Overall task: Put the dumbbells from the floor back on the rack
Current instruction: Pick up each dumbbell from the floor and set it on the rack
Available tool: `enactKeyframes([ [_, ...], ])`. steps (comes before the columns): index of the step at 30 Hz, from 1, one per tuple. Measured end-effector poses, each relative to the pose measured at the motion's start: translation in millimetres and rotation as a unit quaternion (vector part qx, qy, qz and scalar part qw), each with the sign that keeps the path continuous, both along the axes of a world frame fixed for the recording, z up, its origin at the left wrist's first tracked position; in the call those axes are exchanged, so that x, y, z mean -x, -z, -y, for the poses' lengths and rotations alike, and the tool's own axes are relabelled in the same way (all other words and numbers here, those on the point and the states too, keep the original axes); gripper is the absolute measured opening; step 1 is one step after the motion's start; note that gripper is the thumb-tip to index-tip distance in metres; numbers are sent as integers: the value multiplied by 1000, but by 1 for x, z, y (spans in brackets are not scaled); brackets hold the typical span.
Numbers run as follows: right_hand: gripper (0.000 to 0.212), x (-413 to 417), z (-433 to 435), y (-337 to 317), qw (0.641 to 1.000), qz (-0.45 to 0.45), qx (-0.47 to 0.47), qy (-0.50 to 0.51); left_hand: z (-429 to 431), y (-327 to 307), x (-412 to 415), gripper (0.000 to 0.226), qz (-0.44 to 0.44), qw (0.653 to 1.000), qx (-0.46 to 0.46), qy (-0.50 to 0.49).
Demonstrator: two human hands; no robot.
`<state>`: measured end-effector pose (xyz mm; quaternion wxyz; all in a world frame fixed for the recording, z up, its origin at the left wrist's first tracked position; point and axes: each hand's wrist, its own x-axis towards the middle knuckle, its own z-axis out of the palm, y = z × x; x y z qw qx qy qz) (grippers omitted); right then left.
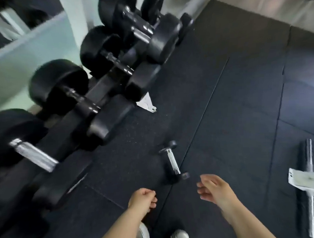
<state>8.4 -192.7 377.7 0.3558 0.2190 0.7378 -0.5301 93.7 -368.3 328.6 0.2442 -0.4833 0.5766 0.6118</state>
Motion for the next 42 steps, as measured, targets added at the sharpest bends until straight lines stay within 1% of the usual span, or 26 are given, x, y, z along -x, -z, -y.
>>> enactKeyframes([
  [3,19,43,13,98,1000,7,7,-5,-15,98,40,18,2,1000,3,-21],
  [5,14,74,18,168,1000,0,10,-17,-27,163,62,7,-10,999,-6,-51],
  [6,11,89,22,204,1000,-5,18,-22,-30,197,73,8,-19,998,3,-58],
  [7,9,101,25,236,999,-11,26,-30,-33,230,84,20,-25,998,9,-57],
  [8,13,113,29,268,998,-21,28,-46,-37,261,95,30,-33,998,4,-52],
  [10,30,131,34,316,996,-31,23,-77,-45,304,116,38,-49,998,-26,-23],
  [12,43,141,36,360,995,-24,32,-96,-61,343,133,40,-68,996,-44,21],
  [14,53,143,42,392,993,0,53,-105,-73,364,143,37,-91,994,-42,53],
  [15,55,141,46,401,991,4,54,-120,-77,369,146,36,-100,992,-45,56],
  [17,54,133,51,409,986,-23,38,-160,-81,370,147,24,-107,991,-59,45],
  [18,54,130,53,411,984,-41,27,-172,-80,368,147,20,-109,992,-43,56],
  [20,56,126,57,414,982,-64,26,-175,-73,366,143,24,-104,990,-29,86],
  [22,58,125,61,419,981,-63,46,-175,-68,370,136,17,-83,993,-79,40],
  [24,60,124,65,423,981,-44,71,-177,-61,373,127,24,-82,991,-102,37],
  [26,59,121,69,426,980,-24,95,-175,-56,375,122,24,-89,991,-95,35],
  [31,43,111,75,430,986,20,93,-134,-47,373,112,35,-73,994,-61,55],
  [32,40,110,76,430,987,29,90,-127,-44,374,110,33,-71,994,-57,62],
  [34,36,109,79,428,987,47,91,-123,-38,376,109,22,-70,993,-53,79],
  [36,35,107,81,425,987,63,95,-110,-35,377,108,22,-79,992,-62,80],
  [39,38,96,82,405,988,87,98,-76,-31,361,101,30,-62,993,-58,77],
  [41,30,81,78,376,985,123,112,-55,-29,337,85,25,-42,993,-58,98],
  [42,25,72,77,357,983,130,116,-50,-29,321,75,27,-32,992,-60,104],
])
